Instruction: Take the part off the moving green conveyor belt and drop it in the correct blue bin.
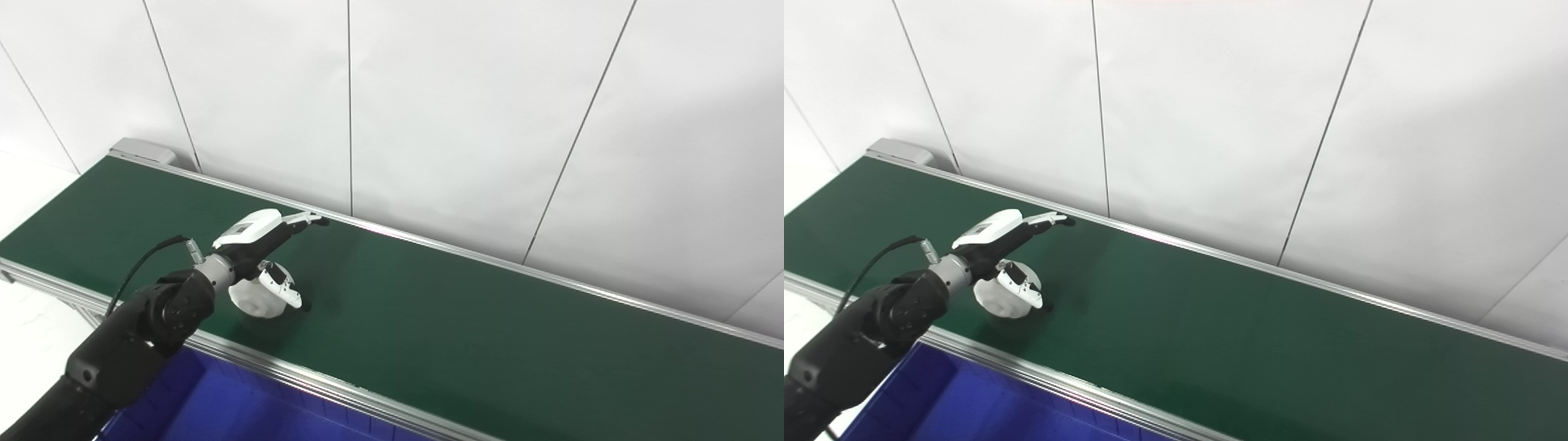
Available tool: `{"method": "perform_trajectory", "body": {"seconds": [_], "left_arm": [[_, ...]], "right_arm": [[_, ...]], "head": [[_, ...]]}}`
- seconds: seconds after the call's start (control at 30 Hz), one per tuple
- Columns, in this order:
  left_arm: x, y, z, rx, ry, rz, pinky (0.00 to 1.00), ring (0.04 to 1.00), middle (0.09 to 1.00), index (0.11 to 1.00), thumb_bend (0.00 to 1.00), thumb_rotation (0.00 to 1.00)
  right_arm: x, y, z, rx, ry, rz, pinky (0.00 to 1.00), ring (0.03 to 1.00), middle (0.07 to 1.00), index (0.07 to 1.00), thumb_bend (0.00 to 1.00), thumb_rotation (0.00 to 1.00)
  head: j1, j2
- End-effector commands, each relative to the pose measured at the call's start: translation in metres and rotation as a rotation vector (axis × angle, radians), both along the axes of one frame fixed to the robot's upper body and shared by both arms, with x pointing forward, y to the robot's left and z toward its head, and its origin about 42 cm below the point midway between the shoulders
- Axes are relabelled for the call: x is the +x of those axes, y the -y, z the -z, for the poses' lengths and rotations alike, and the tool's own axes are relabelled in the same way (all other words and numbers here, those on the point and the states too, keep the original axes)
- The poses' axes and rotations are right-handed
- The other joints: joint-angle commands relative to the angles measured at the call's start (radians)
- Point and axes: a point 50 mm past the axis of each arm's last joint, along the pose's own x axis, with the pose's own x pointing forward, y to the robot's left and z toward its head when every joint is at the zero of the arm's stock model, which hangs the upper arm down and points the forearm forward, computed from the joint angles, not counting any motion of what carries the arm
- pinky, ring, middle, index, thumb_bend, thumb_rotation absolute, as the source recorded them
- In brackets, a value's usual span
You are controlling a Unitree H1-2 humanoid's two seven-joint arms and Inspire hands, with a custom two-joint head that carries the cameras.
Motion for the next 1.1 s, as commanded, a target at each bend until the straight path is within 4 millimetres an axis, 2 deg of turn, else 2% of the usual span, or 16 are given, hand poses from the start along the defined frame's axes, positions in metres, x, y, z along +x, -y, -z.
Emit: {"method": "perform_trajectory", "body": {"seconds": [0.0,0.1,0.2,0.27,0.43,0.57,0.6,0.63,0.67,0.7,0.73,0.77,0.83,1.07], "left_arm": [[0.008,-0.014,-0.017,0.063,0.022,-0.015,0.95,0.967,0.974,0.909,0.91,0.13],[0.008,-0.022,-0.008,0.075,-0.028,-0.042,0.96,0.973,0.980,0.918,0.91,0.12],[0.006,-0.031,0.003,0.109,-0.079,-0.052,0.90,0.965,0.977,0.910,0.93,0.12],[0.004,-0.035,0.009,0.135,-0.135,-0.034,0.95,0.982,0.995,0.918,0.93,0.13],[-0.001,-0.035,0.016,0.133,-0.296,-0.017,1.00,1.000,1.000,0.944,0.92,0.06],[-0.005,-0.031,0.024,0.108,-0.320,-0.025,0.97,1.000,0.998,0.923,0.89,0.00],[-0.006,-0.029,0.027,0.106,-0.311,-0.031,0.85,0.915,0.926,0.876,0.83,0.00],[-0.008,-0.027,0.030,0.087,-0.290,-0.042,0.81,0.886,0.902,0.860,0.81,0.00],[-0.009,-0.026,0.031,0.074,-0.275,-0.050,0.72,0.773,0.796,0.795,0.74,0.00],[-0.010,-0.025,0.034,0.057,-0.229,-0.053,0.67,0.716,0.741,0.761,0.71,0.00],[-0.011,-0.024,0.036,0.046,-0.195,-0.055,0.56,0.564,0.609,0.658,0.61,0.00],[-0.013,-0.022,0.039,0.034,-0.140,-0.052,0.49,0.471,0.527,0.594,0.54,0.00],[-0.018,-0.017,0.042,-0.007,-0.050,-0.052,0.43,0.435,0.498,0.522,0.51,0.00],[-0.037,-0.005,0.033,-0.163,0.109,-0.062,0.43,0.427,0.481,0.519,0.50,0.00]], "right_arm": [[0.003,0.000,-0.008,0.036,0.074,0.001,0.97,0.928,0.936,1.000,0.87,0.36],[0.003,0.000,-0.009,0.038,0.075,0.002,0.98,0.930,0.937,1.000,0.87,0.36],[0.003,0.000,-0.009,0.037,0.076,0.006,0.98,0.935,0.942,1.000,0.87,0.37],[0.002,0.000,-0.009,0.034,0.079,0.006,0.98,0.935,0.943,1.000,0.87,0.38],[0.001,0.001,-0.010,0.036,0.080,0.015,0.98,0.934,0.945,1.000,0.88,0.38],[0.001,0.002,-0.011,0.031,0.086,0.017,0.97,0.931,0.944,1.000,0.87,0.38],[0.000,0.002,-0.011,0.032,0.085,0.017,0.97,0.935,0.949,1.000,0.87,0.38],[0.000,0.002,-0.011,0.032,0.085,0.018,0.98,0.936,0.951,1.000,0.87,0.38],[0.000,0.002,-0.012,0.032,0.086,0.019,0.98,0.935,0.951,1.000,0.87,0.38],[-0.001,0.002,-0.012,0.033,0.085,0.018,0.98,0.935,0.951,1.000,0.87,0.38],[-0.001,0.002,-0.012,0.033,0.085,0.018,0.98,0.937,0.952,1.000,0.86,0.38],[-0.001,0.002,-0.013,0.032,0.085,0.017,0.98,0.938,0.952,1.000,0.86,0.38],[-0.002,0.001,-0.014,0.029,0.089,0.019,0.98,0.940,0.950,1.000,0.86,0.39],[-0.006,-0.003,-0.017,0.039,0.087,0.022,0.98,0.935,0.946,1.000,0.85,0.39]], "head": [[0.000,0.001],[0.000,0.004],[-0.001,0.005],[0.000,0.007],[0.004,0.013],[0.002,0.015],[0.002,0.015],[0.000,0.017],[-0.001,0.018],[-0.003,0.021],[-0.003,0.021],[-0.004,0.025],[-0.005,0.028],[-0.028,0.057]]}}
